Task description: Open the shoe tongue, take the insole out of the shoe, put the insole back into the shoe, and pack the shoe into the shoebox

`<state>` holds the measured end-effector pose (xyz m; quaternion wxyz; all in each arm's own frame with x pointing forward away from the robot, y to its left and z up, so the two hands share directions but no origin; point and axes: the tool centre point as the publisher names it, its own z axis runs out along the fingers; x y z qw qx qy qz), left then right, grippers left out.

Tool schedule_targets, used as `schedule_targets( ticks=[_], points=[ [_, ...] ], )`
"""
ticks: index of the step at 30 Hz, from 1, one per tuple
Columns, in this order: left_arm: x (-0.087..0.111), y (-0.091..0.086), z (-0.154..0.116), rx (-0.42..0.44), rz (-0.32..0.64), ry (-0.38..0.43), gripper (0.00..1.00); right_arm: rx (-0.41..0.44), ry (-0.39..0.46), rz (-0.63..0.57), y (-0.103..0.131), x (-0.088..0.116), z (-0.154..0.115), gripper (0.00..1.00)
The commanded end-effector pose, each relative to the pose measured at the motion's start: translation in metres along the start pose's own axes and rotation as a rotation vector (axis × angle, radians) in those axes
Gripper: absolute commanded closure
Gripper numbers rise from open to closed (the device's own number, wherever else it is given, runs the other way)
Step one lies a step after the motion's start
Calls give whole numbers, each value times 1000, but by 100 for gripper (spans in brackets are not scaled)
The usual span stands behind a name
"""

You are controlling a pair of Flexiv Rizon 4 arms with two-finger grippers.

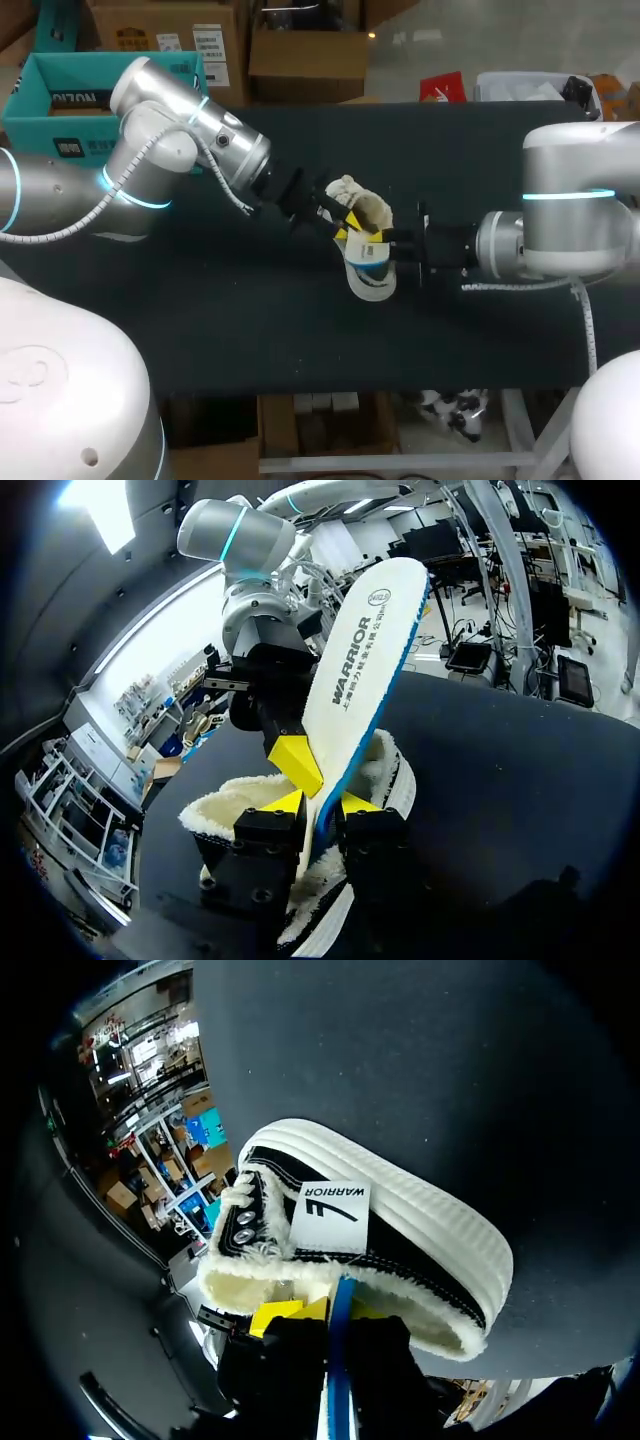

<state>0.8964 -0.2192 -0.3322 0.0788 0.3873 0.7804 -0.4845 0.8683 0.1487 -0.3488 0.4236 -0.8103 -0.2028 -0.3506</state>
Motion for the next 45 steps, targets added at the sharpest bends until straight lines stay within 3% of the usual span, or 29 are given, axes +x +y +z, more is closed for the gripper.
schedule_targets(
  ticks=[1,4,12,17,18,19,21,22,23,24,25,35,38,42,43,45],
  points=[
    [6,-12,-3,11,24,-3,53,-12,21,0,0,-4,-7,100],
    [14,-25,-1,27,51,19,53,-13,28,3,2,-5,-10,100],
    [24,-47,7,42,100,29,79,-11,38,11,8,-5,-14,100],
    [25,-50,13,44,109,36,83,-6,38,16,9,-5,-14,100],
    [25,-50,14,43,109,36,85,-4,37,16,10,-5,-14,100],
    [25,-50,14,41,110,35,100,-3,37,17,10,-5,-14,100],
    [25,-50,15,35,110,27,100,3,36,21,10,-5,-14,100],
    [24,-49,15,27,110,20,100,3,35,22,9,-5,-14,69],
    [24,-49,15,18,111,15,100,1,33,21,7,-4,-15,46],
    [24,-49,15,17,110,14,100,-4,29,18,5,-4,-17,2],
    [24,-49,15,13,109,8,100,-11,28,13,2,-4,-19,0],
    [24,-54,17,-12,117,-69,100,-75,26,-13,-19,-5,-46,1],
    [24,-58,19,-14,123,-90,100,-82,34,-23,-19,-5,-50,42],
    [27,-63,21,-33,134,-118,100,-87,44,-34,-16,-7,-56,77],
    [27,-65,22,-36,136,-121,100,-87,46,-36,-14,-7,-57,95],
    [28,-67,23,-43,140,-130,100,-84,49,-38,-13,-7,-58,100]
  ],
)
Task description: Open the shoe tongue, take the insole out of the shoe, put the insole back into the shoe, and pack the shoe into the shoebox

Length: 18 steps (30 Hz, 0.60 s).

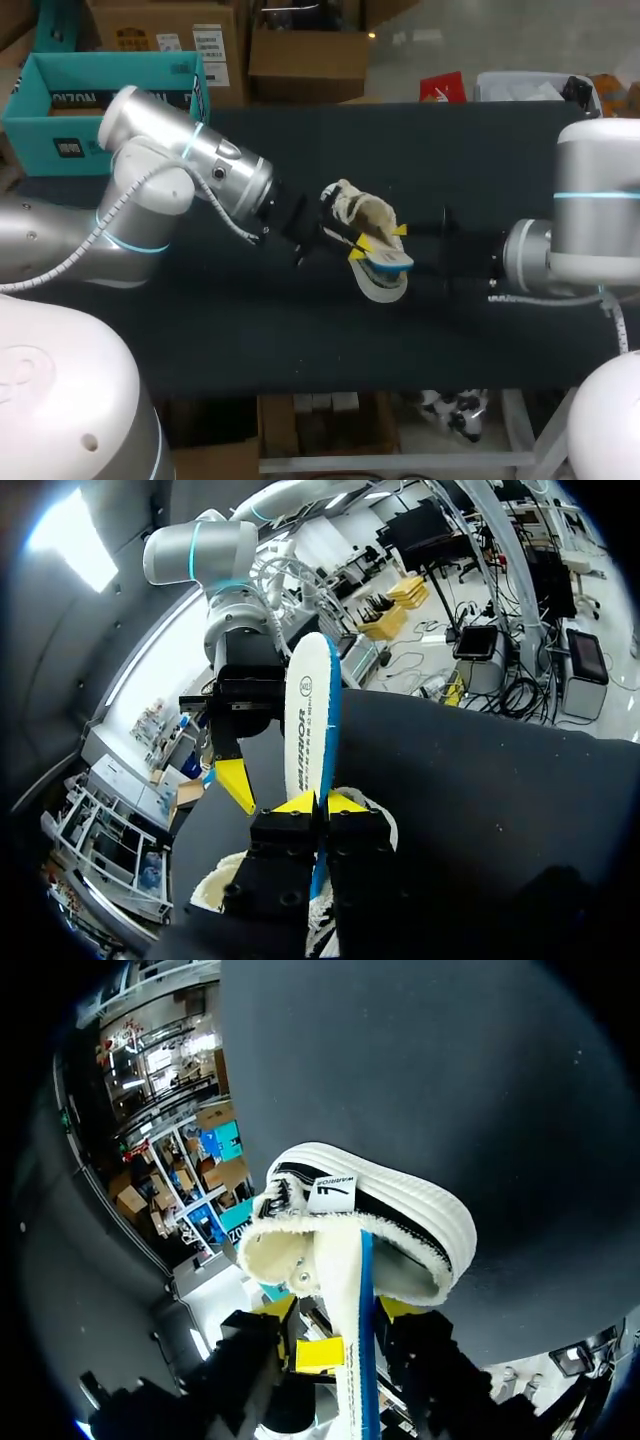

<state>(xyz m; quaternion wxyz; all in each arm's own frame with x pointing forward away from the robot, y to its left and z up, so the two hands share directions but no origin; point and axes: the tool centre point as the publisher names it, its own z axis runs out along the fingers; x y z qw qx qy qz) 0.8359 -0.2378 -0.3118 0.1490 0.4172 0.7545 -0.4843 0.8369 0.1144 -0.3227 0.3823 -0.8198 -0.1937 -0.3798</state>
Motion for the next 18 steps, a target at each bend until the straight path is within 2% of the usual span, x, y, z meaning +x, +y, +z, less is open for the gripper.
schedule_targets(
  ticks=[1,8,18],
  points=[
    [5,-9,3,-27,7,-51,100,15,15,-3,3,-4,-7,100],
    [6,-10,4,-58,9,-90,100,40,1,-5,10,-4,-3,100],
    [9,4,5,-97,-12,-116,100,52,-25,-13,18,4,9,100]
  ],
)
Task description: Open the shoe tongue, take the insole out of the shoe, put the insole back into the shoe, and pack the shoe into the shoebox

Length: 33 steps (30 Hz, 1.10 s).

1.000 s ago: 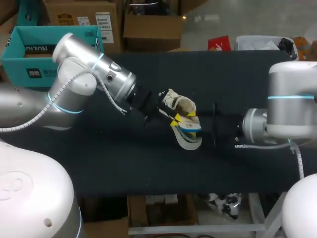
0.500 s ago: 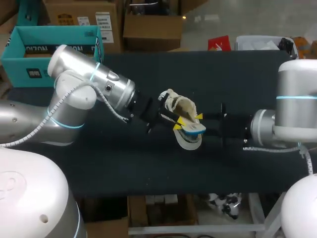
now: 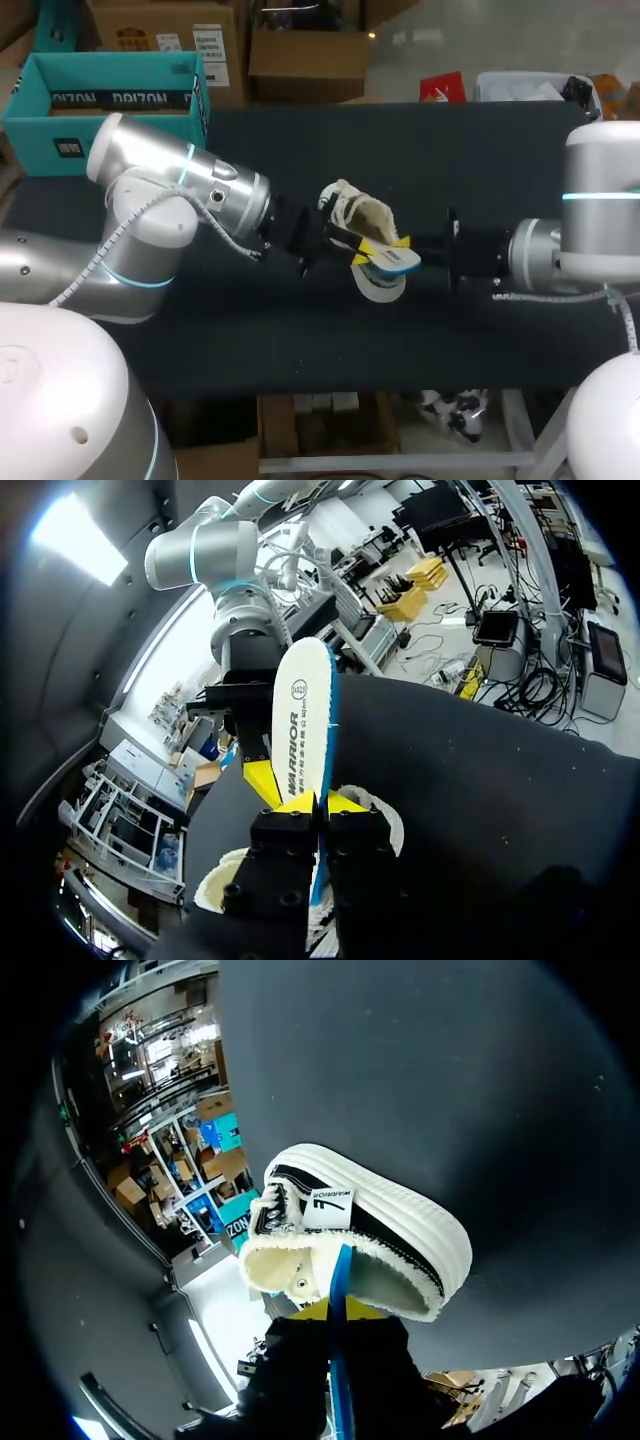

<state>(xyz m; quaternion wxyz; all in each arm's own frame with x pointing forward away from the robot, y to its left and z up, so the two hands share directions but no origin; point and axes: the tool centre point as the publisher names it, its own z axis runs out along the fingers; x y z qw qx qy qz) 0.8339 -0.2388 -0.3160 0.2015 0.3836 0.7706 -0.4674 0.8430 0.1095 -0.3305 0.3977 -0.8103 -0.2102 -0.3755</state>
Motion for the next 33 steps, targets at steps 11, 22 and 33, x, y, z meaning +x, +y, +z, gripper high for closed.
schedule_targets(
  ticks=[11,22,33],
  points=[
    [-3,26,-4,10,-68,-20,100,-17,-40,21,15,9,16,100],
    [-8,44,-1,6,-113,-15,100,-13,-54,53,32,5,28,100],
    [-6,46,-1,-9,-137,-15,100,-4,-61,56,38,4,30,100]
  ],
)
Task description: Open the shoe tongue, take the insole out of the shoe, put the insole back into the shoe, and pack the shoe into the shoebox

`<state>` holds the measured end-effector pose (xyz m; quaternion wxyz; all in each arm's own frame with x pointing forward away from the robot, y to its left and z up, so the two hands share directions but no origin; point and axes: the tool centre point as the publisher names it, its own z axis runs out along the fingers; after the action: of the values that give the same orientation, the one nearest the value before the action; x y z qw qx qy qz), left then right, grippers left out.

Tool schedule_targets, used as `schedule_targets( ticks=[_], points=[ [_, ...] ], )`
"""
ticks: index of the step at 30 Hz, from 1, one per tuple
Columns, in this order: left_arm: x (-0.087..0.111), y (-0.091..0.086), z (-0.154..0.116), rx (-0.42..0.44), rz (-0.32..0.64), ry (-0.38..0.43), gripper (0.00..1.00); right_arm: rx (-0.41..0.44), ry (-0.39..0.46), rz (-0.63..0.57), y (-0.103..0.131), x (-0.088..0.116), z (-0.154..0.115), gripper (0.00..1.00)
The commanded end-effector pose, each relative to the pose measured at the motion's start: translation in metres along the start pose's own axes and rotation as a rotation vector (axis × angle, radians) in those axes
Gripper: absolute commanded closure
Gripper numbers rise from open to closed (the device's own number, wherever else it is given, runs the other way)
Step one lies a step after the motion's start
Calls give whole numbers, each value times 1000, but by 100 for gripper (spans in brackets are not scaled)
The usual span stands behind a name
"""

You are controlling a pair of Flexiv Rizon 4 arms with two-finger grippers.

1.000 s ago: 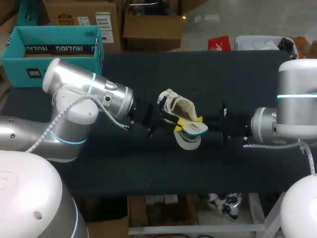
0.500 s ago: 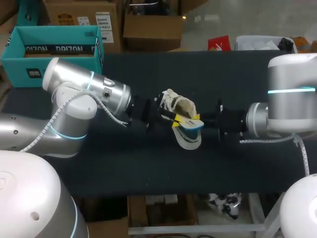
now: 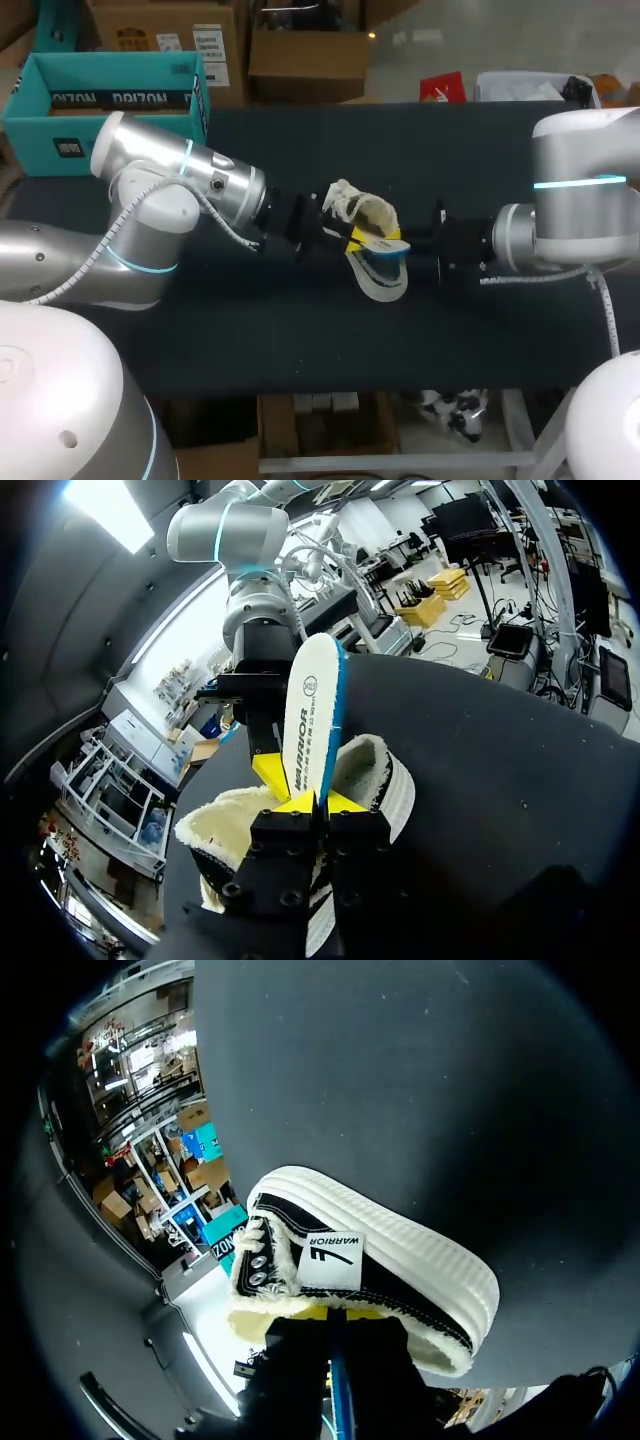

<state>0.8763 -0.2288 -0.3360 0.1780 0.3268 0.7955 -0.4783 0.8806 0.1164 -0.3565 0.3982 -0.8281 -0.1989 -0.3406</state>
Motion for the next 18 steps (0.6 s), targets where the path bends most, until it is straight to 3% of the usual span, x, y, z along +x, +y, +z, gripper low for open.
schedule_targets(
  ticks=[1,3,5,18],
  points=[
    [5,-3,0,5,-3,1,91,2,0,2,6,0,-3,100],
    [7,-8,-1,13,6,1,63,-3,2,4,6,-1,-5,100],
    [9,-15,-2,18,24,-4,57,-8,5,4,6,-1,-8,100],
    [14,-44,6,46,107,-7,62,-7,7,12,10,-5,-9,100]
  ],
)
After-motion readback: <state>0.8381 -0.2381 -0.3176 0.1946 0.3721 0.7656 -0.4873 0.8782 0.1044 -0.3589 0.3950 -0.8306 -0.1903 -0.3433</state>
